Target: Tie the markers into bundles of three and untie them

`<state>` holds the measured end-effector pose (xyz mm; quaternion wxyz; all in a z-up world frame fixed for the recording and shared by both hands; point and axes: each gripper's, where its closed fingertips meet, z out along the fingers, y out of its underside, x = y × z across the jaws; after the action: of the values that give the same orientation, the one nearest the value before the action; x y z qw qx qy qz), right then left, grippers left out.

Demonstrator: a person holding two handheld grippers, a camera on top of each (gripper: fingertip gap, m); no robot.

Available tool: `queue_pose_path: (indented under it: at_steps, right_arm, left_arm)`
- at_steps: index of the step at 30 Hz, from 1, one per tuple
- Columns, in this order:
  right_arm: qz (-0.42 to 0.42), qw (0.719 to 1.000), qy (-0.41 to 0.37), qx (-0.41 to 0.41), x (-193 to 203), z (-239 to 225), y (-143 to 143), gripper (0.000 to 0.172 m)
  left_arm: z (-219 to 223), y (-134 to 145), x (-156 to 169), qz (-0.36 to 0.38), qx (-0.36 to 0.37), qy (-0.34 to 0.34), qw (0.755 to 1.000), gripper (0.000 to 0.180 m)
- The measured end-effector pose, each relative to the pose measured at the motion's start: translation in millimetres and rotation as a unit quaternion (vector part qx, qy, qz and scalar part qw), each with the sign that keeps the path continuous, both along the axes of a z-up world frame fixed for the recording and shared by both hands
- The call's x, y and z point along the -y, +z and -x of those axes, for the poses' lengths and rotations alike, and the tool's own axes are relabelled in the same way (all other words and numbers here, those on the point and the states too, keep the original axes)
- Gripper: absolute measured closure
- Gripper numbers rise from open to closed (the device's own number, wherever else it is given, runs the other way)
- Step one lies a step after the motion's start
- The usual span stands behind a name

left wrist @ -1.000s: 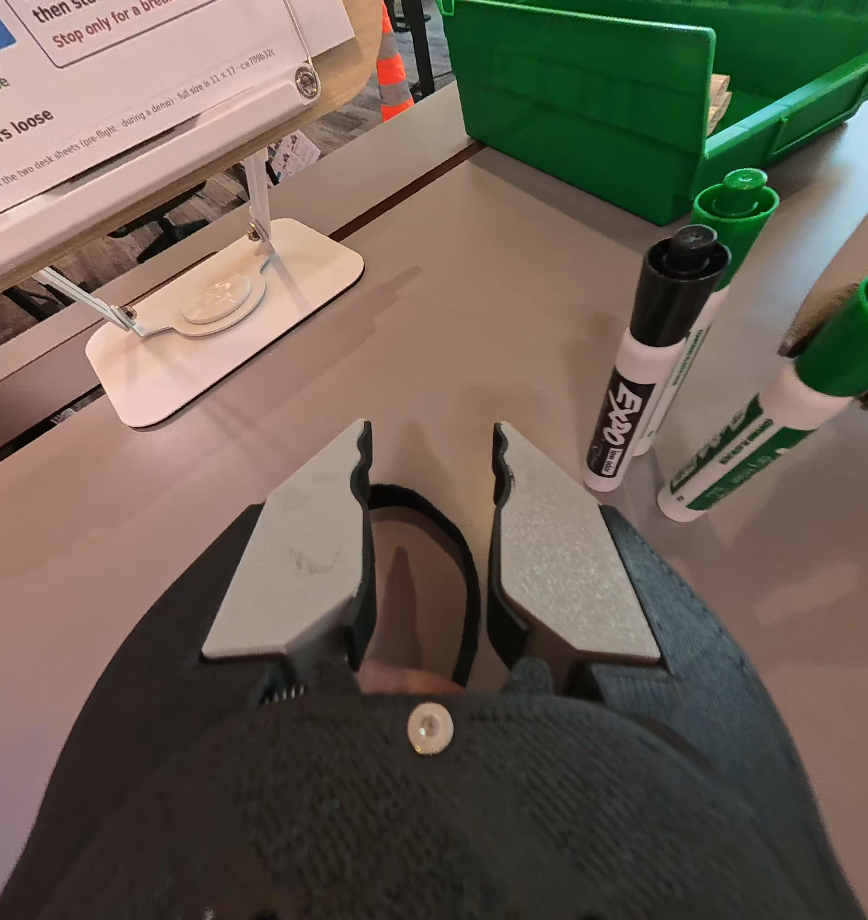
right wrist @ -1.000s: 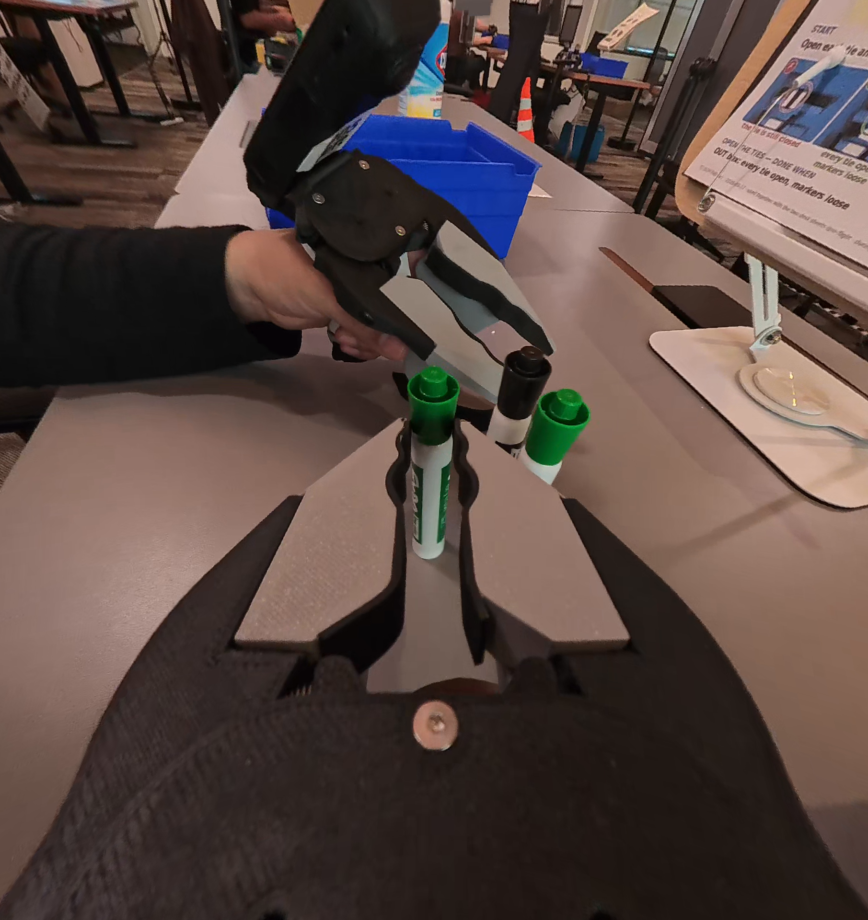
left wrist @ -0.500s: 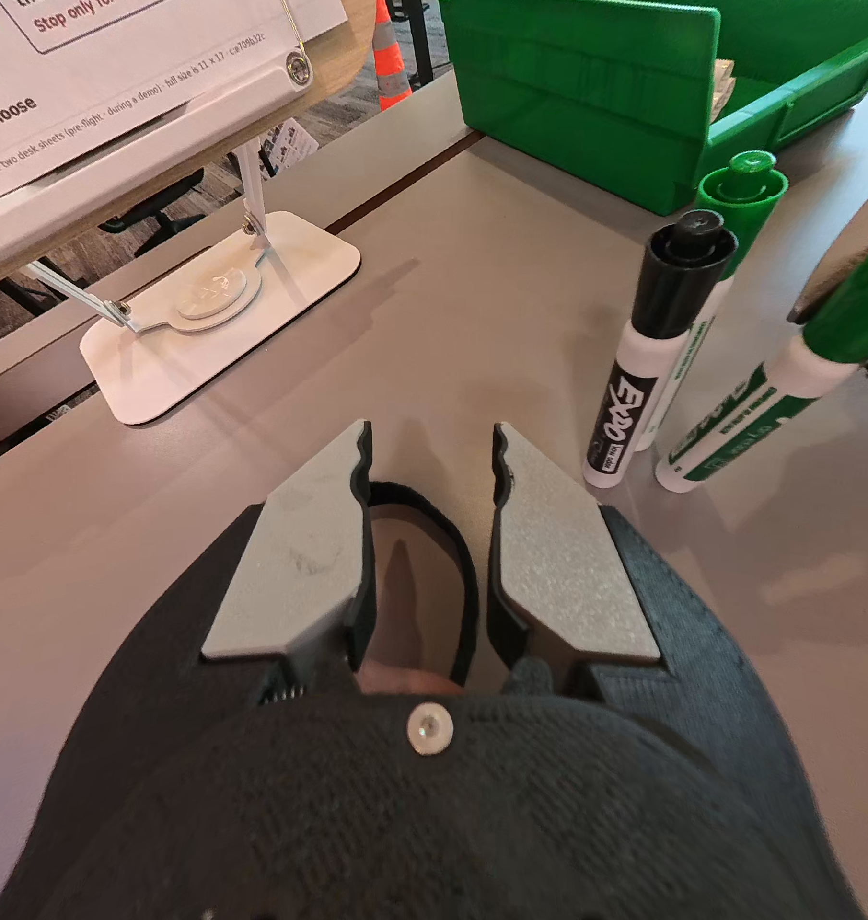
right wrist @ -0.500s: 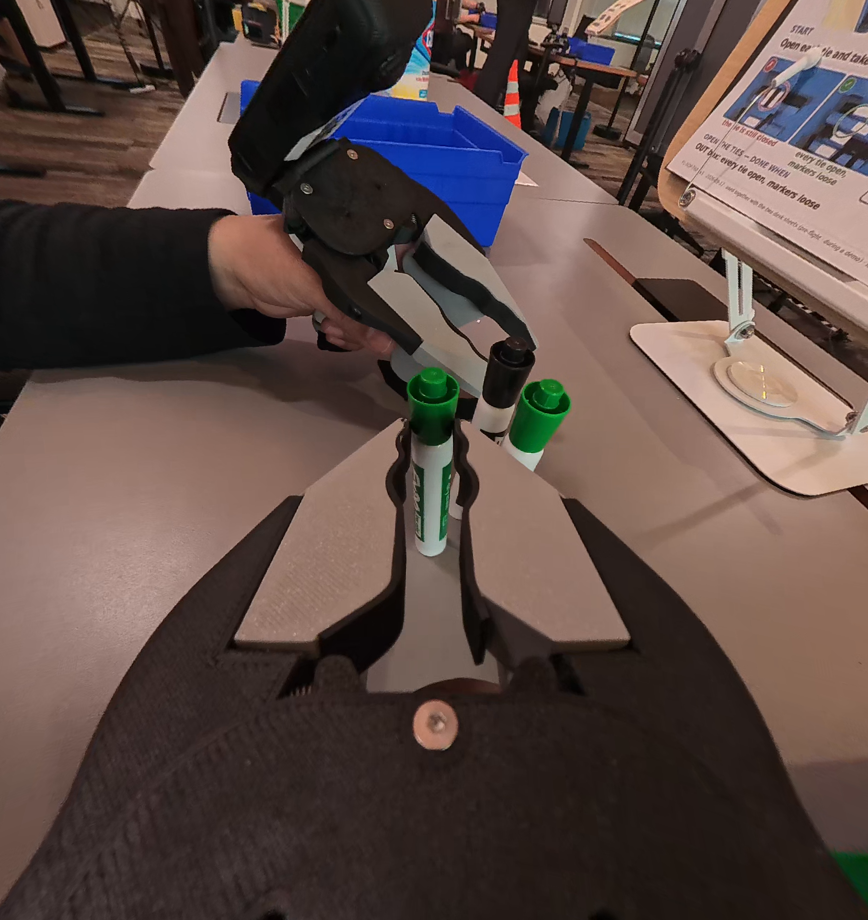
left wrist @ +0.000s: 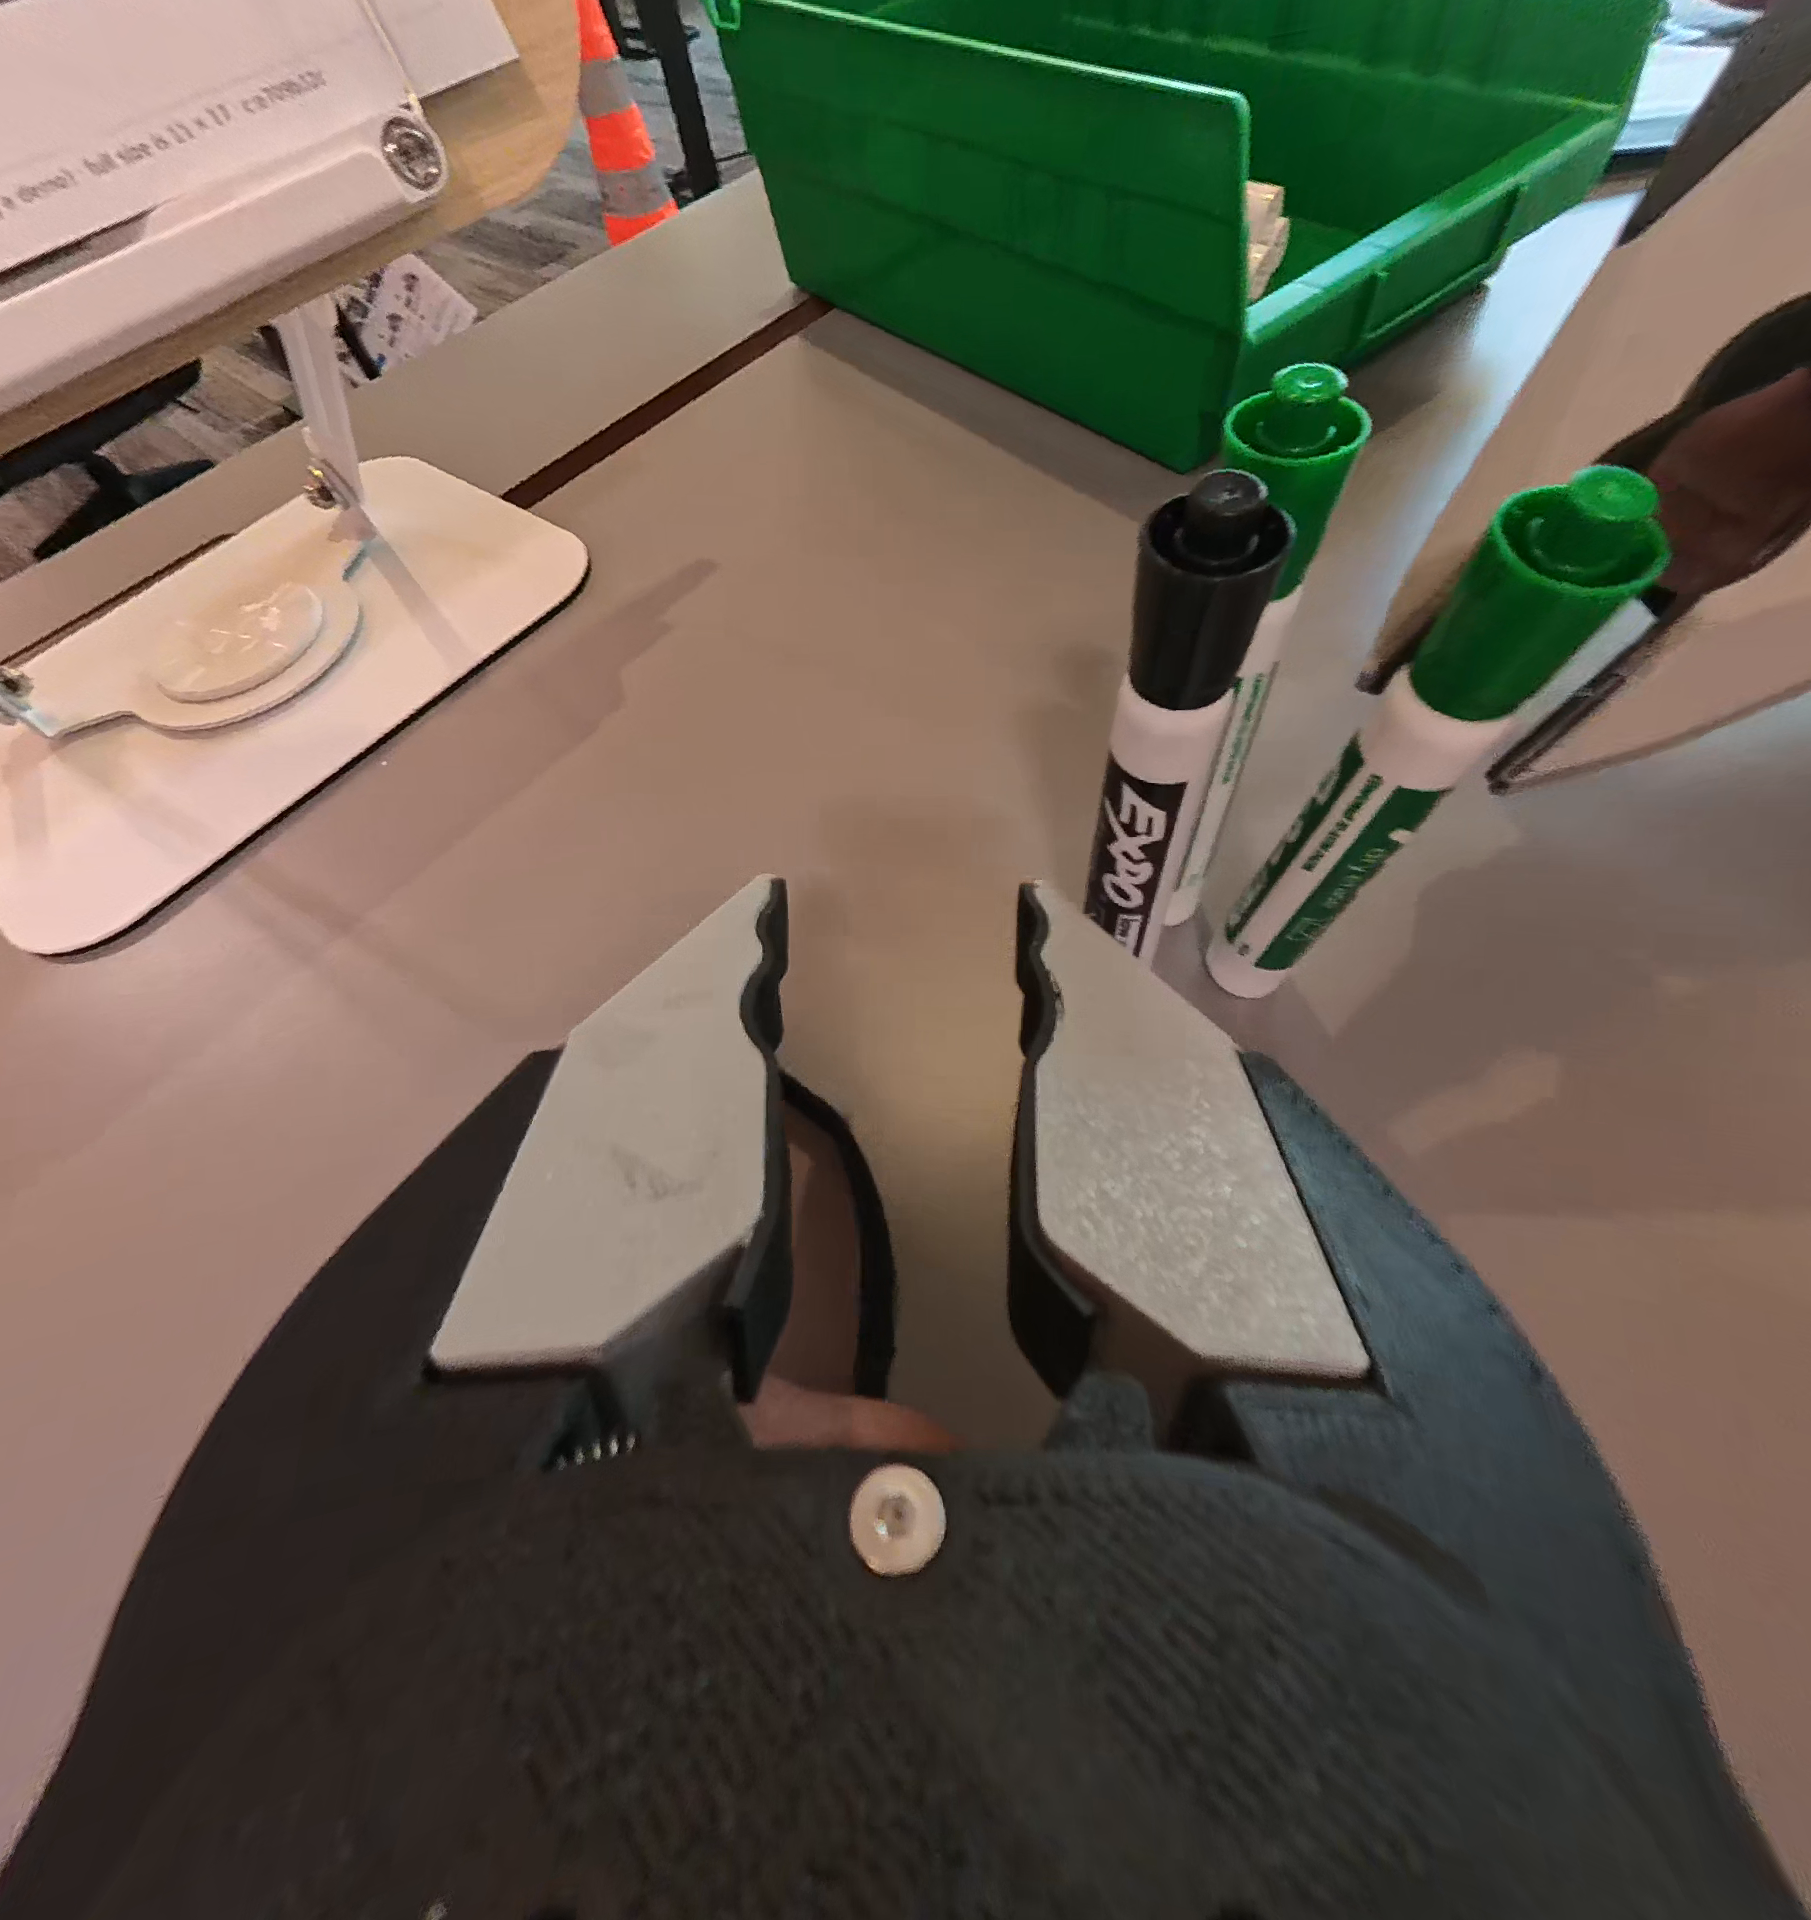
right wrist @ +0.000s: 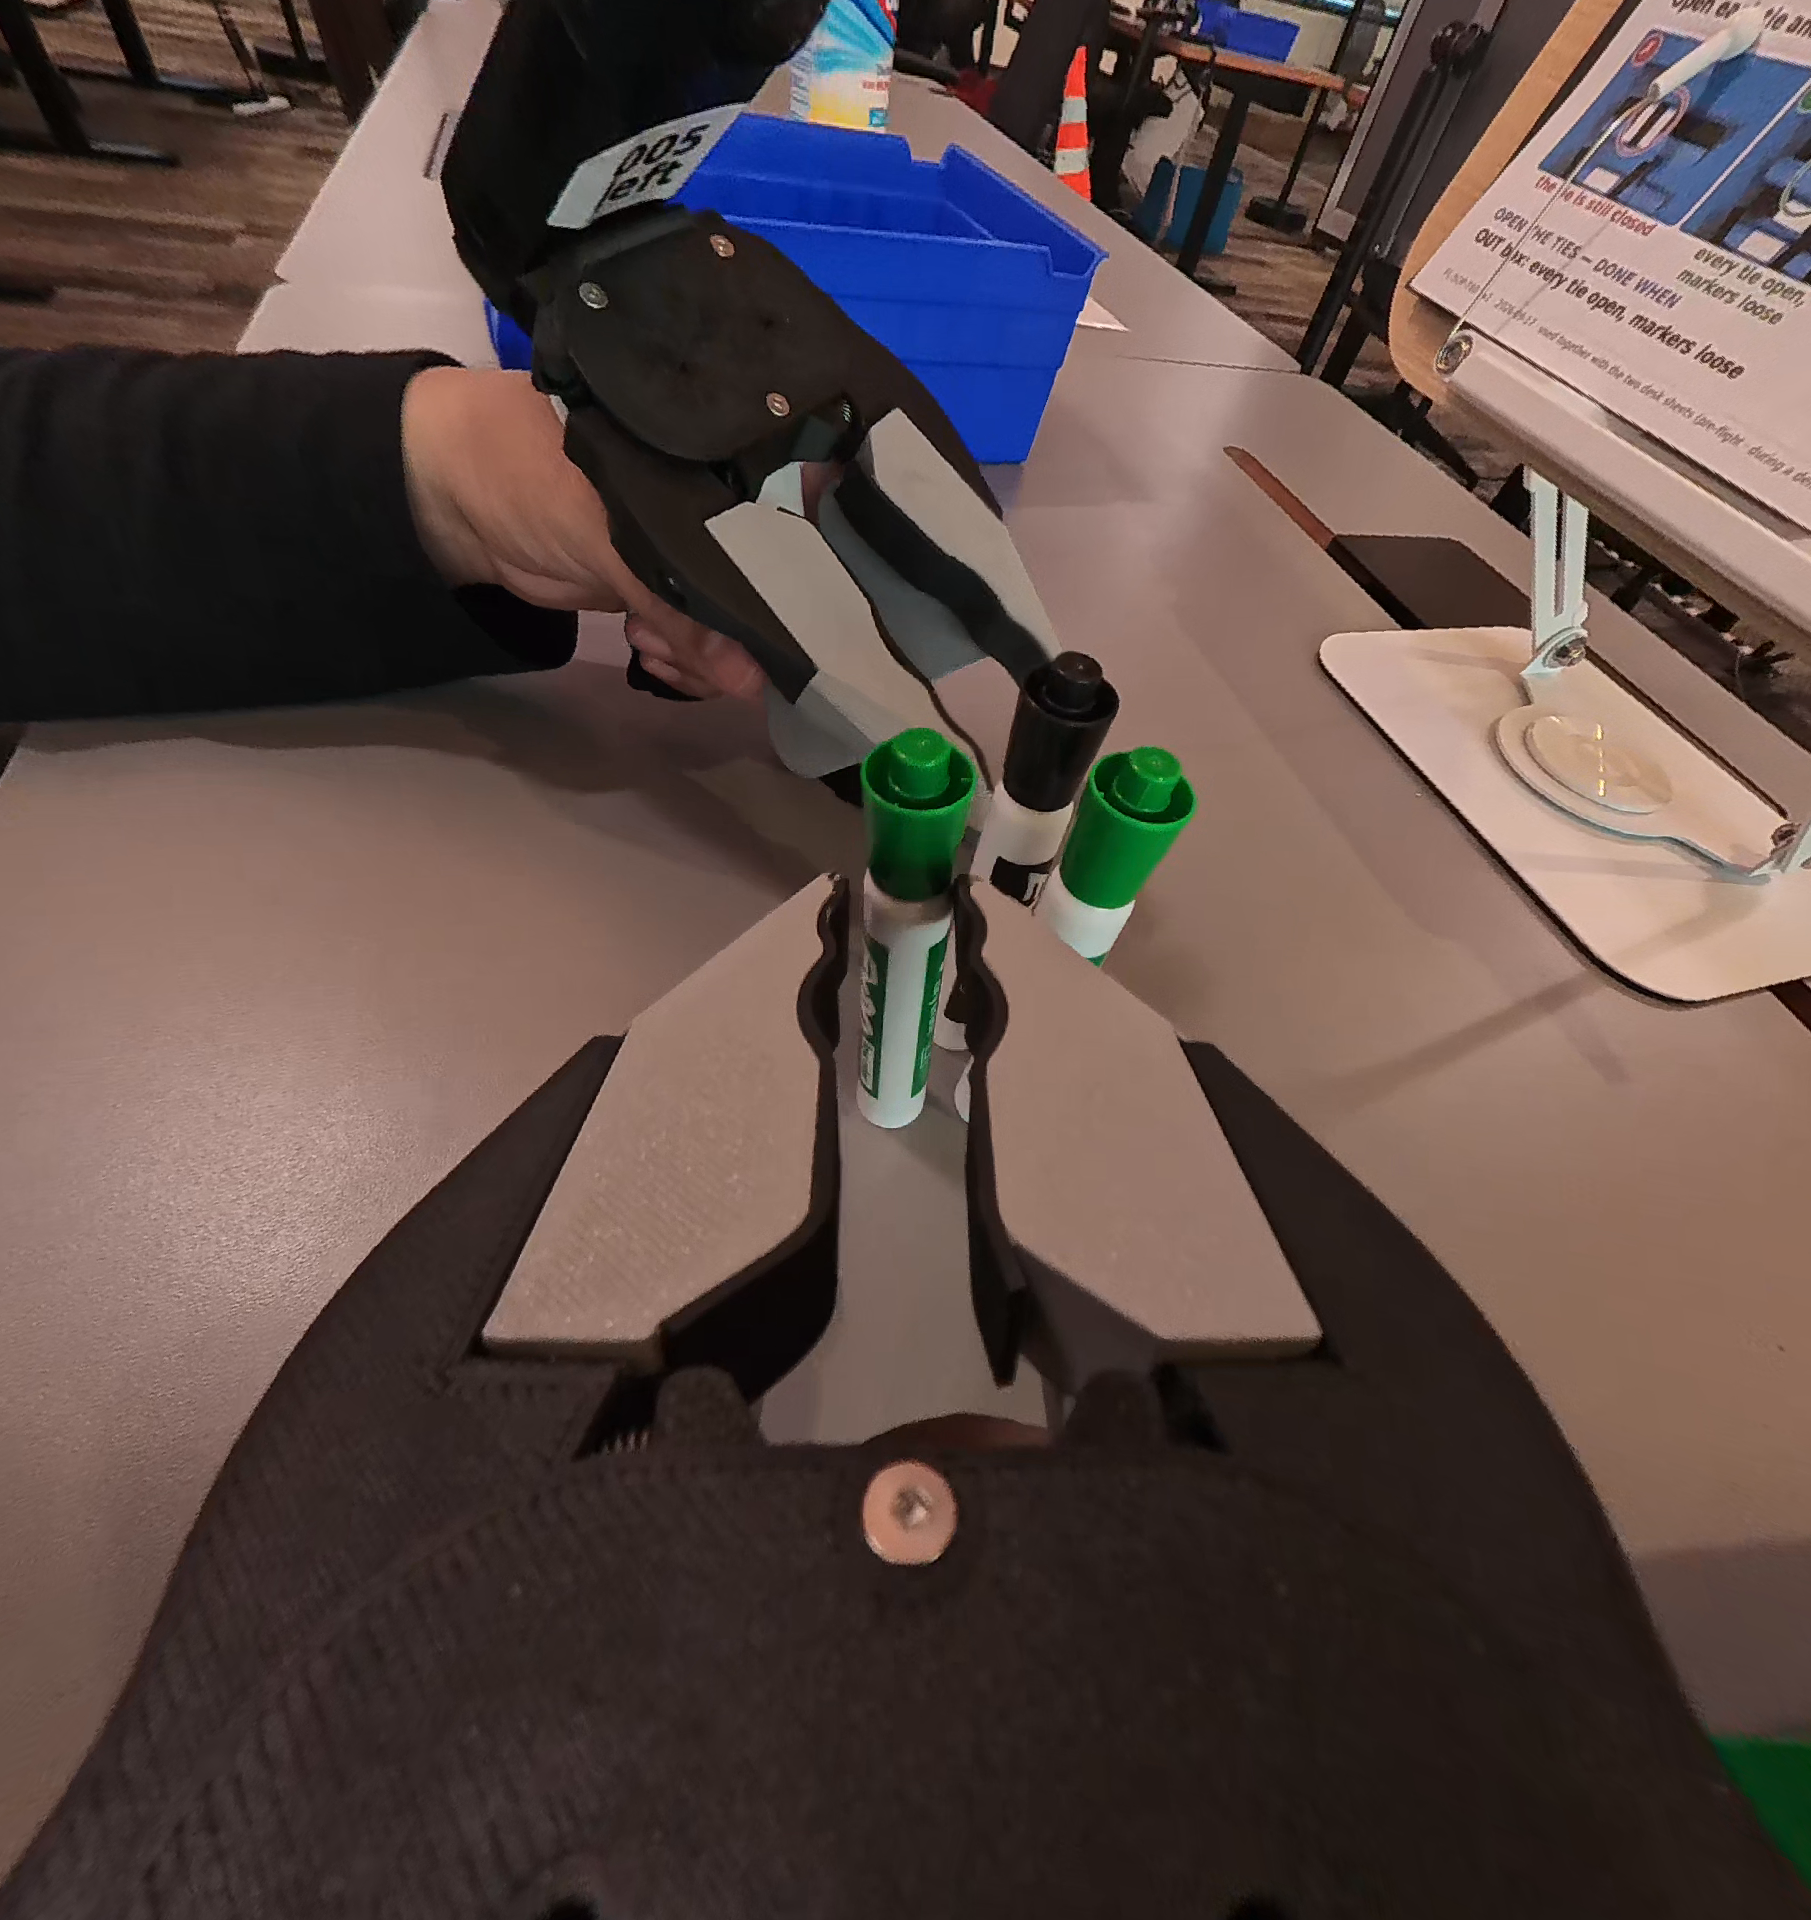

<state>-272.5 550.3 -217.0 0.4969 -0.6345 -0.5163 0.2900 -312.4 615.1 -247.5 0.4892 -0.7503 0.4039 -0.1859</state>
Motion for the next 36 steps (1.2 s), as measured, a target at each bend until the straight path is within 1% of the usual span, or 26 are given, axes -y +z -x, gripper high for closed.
queue_pose_path:
  at_steps: [7, 13, 15, 25, 36]
  right_arm:
    - [0.023, 1.0, -0.002, 0.004, -3.5, -0.3, -9.9, 0.152]
    - [0.027, 0.999, -0.008, 0.019, -6.0, 1.6, -20.2, 0.153]
    - [0.028, 0.999, -0.013, 0.025, -7.6, 1.3, -23.4, 0.157]
    - [0.057, 0.998, 0.016, 0.014, 3.1, 5.3, -23.4, 0.158]
    - [0.054, 0.998, 0.036, 0.015, 11.3, 10.1, -23.4, 0.158]
  left_arm:
    - [-15.2, -4.7, 16.9, 0.008, -0.007, -0.052, 0.999, 0.138]
    - [-18.9, -10.7, 21.4, 0.014, -0.019, -0.065, 0.998, 0.138]
    - [-19.1, -11.1, 22.6, 0.018, -0.018, -0.069, 0.997, 0.138]
    - [-17.7, -9.7, 21.6, 0.017, -0.019, -0.063, 0.998, 0.139]
    - [-16.8, -17.9, 19.5, 0.024, -0.03, -0.059, 0.998, 0.138]
